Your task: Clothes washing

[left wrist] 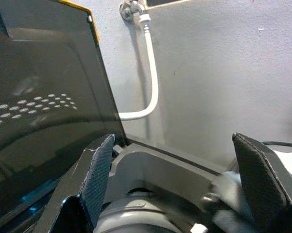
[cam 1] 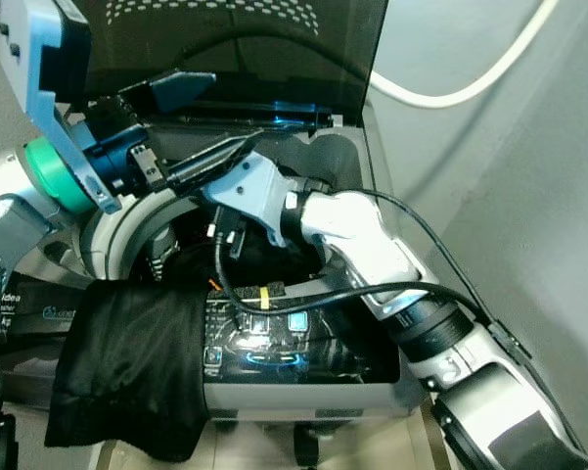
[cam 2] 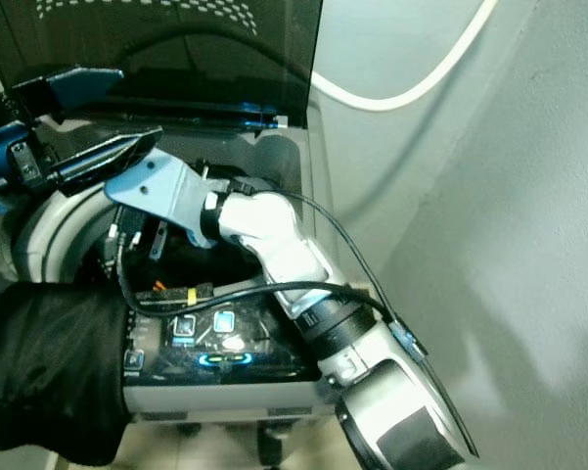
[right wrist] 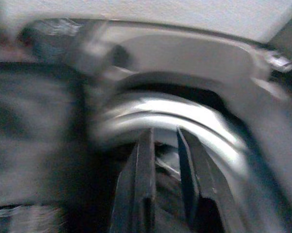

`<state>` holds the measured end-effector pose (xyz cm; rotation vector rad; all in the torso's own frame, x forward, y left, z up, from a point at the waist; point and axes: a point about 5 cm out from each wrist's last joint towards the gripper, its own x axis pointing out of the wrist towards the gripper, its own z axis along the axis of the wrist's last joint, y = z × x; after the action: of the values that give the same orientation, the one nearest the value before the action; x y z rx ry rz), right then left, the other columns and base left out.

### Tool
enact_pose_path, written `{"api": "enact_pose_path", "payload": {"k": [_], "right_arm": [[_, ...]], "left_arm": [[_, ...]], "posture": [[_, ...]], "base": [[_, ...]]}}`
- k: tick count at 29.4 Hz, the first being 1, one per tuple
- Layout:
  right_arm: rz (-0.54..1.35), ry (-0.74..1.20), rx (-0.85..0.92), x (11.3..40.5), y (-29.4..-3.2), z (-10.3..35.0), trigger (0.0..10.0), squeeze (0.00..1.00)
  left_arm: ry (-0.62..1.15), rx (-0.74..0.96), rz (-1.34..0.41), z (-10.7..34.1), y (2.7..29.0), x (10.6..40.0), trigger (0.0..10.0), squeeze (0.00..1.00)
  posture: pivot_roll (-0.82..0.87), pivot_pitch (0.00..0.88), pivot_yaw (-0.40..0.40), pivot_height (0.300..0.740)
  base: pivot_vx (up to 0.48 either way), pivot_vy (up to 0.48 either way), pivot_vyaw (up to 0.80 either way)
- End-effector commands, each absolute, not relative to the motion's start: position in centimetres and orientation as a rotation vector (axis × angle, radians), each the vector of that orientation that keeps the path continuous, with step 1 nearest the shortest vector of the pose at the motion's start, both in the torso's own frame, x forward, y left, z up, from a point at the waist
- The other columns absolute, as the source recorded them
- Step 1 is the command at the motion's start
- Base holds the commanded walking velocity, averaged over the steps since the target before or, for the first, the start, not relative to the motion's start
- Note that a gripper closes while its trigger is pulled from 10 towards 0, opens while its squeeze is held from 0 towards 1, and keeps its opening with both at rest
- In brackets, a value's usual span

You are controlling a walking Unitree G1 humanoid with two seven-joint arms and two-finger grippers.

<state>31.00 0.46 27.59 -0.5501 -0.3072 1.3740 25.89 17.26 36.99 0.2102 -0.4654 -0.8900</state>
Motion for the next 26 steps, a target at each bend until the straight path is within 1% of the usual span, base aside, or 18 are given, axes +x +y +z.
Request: {"api": "enact_pose_path", "payload": {"k": [1, 5, 8, 12, 14, 19, 20, 21, 22, 26], "right_arm": [[1.552, -0.334, -0.537, 28.7, 1.1, 28.1, 10.0, 1.0], [1.621, -0.304, -0.548, 27.9, 1.1, 27.5, 10.0, 1.0], [1.72, -0.289, -0.563, 26.4, 1.5, 26.6, 10.0, 1.0], [1.741, -0.284, -0.559, 26.1, 1.7, 26.4, 10.0, 1.0], [1.741, -0.257, -0.607, 25.9, 2.8, 25.2, 10.0, 1.0], [1.714, -0.21, -0.665, 25.9, 4.0, 23.6, 10.0, 1.0], [1.692, -0.193, -0.671, 26.1, 4.3, 23.3, 10.0, 0.75], [1.692, -0.193, -0.671, 26.1, 4.3, 23.3, 10.0, 0.75], [1.677, -0.183, -0.684, 26.3, 4.4, 23.1, 10.0, 0.0], [1.644, -0.169, -0.719, 26.7, 4.3, 22.8, 10.0, 0.0]], "left_arm": [[-0.44, 0.213, -0.887, 36.8, 17.4, 26.2, 10.0, 0.0], [-0.445, 0.218, -0.889, 37.0, 17.4, 26.2, 10.0, 0.0], [-0.453, 0.227, -0.884, 37.3, 17.6, 26.2, 10.0, 0.0], [-0.454, 0.229, -0.883, 37.3, 17.6, 26.2, 10.0, 0.0], [-0.453, 0.228, -0.885, 37.2, 17.5, 26.2, 10.0, 0.0], [-0.451, 0.227, -0.889, 37.1, 17.5, 26.2, 10.0, 0.0], [-0.451, 0.227, -0.89, 37.2, 17.4, 26.2, 10.0, 0.0], [-0.451, 0.227, -0.89, 37.2, 17.4, 26.2, 10.0, 0.0], [-0.451, 0.228, -0.891, 37.1, 17.4, 26.2, 10.0, 0.0], [-0.449, 0.229, -0.896, 37.1, 17.3, 26.1, 10.0, 0.0]], "posture": [[0.08, 0.124, 0.046, 0.74], [0.09, 0.123, 0.047, 0.74], [0.09, 0.122, 0.047, 0.74], [0.09, 0.122, 0.047, 0.74], [0.08, 0.119, 0.047, 0.74], [0.09, 0.117, 0.046, 0.74], [0.09, 0.117, 0.046, 0.74], [0.09, 0.117, 0.046, 0.74], [0.09, 0.113, 0.044, 0.74], [0.09, 0.109, 0.04, 0.74]], "base": [[0.0, 0.0, 0.0], [0.0, 0.0, 0.0], [0.0, 0.0, 0.0], [0.0, 0.0, 0.0], [0.0, 0.0, 0.0], [0.0, 0.0, 0.0], [0.0, 0.0, 0.0], [0.0, 0.0, 0.0], [0.0, 0.0, 0.0], [0.0, 0.0, 0.0]]}}
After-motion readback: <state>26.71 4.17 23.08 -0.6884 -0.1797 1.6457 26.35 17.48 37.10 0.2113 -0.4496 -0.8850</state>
